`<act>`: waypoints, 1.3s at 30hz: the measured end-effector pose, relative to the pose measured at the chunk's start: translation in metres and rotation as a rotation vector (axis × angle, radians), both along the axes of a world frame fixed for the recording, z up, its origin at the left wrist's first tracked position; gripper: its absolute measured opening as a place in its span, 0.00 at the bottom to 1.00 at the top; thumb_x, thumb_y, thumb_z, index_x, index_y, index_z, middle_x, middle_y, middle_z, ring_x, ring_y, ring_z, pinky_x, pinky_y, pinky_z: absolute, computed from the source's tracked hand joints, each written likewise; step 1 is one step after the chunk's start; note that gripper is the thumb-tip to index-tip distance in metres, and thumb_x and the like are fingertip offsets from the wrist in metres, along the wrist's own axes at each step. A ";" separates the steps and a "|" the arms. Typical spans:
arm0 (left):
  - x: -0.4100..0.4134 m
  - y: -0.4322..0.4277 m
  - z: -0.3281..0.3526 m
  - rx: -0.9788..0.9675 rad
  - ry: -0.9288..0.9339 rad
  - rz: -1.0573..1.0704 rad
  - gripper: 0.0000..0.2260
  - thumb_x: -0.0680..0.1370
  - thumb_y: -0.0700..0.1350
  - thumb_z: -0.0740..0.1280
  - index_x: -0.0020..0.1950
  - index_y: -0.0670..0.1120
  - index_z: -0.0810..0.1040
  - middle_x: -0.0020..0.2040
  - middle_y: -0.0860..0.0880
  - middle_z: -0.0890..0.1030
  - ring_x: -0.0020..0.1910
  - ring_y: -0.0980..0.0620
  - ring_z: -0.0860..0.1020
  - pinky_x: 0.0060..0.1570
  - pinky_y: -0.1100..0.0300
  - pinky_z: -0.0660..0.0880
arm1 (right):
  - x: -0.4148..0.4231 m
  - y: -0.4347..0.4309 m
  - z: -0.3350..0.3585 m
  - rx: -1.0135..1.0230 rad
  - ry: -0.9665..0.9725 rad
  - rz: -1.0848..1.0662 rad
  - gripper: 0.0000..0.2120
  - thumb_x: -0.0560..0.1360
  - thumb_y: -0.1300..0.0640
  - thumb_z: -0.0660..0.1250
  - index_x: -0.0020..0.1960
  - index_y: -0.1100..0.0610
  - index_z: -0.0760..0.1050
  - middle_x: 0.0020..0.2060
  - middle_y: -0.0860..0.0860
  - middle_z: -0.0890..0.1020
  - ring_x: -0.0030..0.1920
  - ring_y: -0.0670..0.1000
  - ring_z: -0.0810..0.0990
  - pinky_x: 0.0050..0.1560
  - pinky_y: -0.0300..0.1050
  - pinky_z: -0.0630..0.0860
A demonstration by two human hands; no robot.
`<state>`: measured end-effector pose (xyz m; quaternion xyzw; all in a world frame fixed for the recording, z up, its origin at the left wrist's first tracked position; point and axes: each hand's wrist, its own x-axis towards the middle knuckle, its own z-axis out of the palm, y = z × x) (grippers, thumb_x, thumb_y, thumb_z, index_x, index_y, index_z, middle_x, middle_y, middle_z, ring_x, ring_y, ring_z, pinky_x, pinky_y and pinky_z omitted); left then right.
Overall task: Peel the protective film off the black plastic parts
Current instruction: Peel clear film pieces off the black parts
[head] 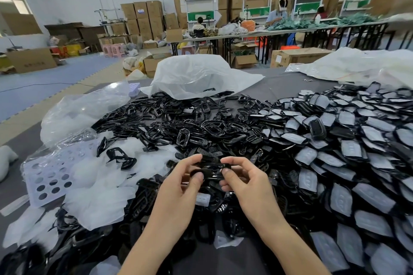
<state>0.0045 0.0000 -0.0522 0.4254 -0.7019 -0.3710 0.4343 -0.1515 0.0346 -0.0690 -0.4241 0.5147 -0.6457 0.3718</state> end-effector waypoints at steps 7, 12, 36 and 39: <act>-0.004 0.000 -0.002 -0.046 0.051 0.098 0.12 0.78 0.44 0.70 0.47 0.64 0.80 0.52 0.64 0.77 0.50 0.63 0.78 0.48 0.73 0.71 | 0.004 0.003 0.004 0.012 0.016 0.110 0.11 0.79 0.62 0.69 0.53 0.48 0.84 0.40 0.48 0.86 0.41 0.48 0.85 0.45 0.38 0.80; 0.001 -0.001 0.003 0.090 0.144 -0.042 0.10 0.79 0.44 0.70 0.52 0.61 0.78 0.43 0.53 0.84 0.37 0.57 0.81 0.42 0.70 0.75 | 0.003 0.005 0.009 -0.009 -0.025 0.134 0.12 0.79 0.63 0.69 0.52 0.47 0.86 0.39 0.49 0.86 0.40 0.48 0.85 0.45 0.36 0.80; -0.001 0.003 0.004 0.066 0.135 -0.075 0.14 0.78 0.44 0.70 0.55 0.64 0.78 0.43 0.50 0.84 0.43 0.51 0.84 0.49 0.61 0.79 | 0.002 0.006 0.013 0.027 -0.061 0.142 0.12 0.75 0.63 0.74 0.49 0.45 0.85 0.47 0.61 0.84 0.41 0.49 0.85 0.44 0.36 0.80; 0.000 0.003 0.005 0.118 0.210 -0.102 0.13 0.78 0.43 0.71 0.54 0.62 0.79 0.43 0.50 0.84 0.41 0.51 0.84 0.45 0.66 0.78 | 0.001 0.006 0.013 0.035 -0.106 0.162 0.12 0.75 0.63 0.74 0.48 0.46 0.85 0.42 0.54 0.85 0.41 0.49 0.85 0.45 0.37 0.80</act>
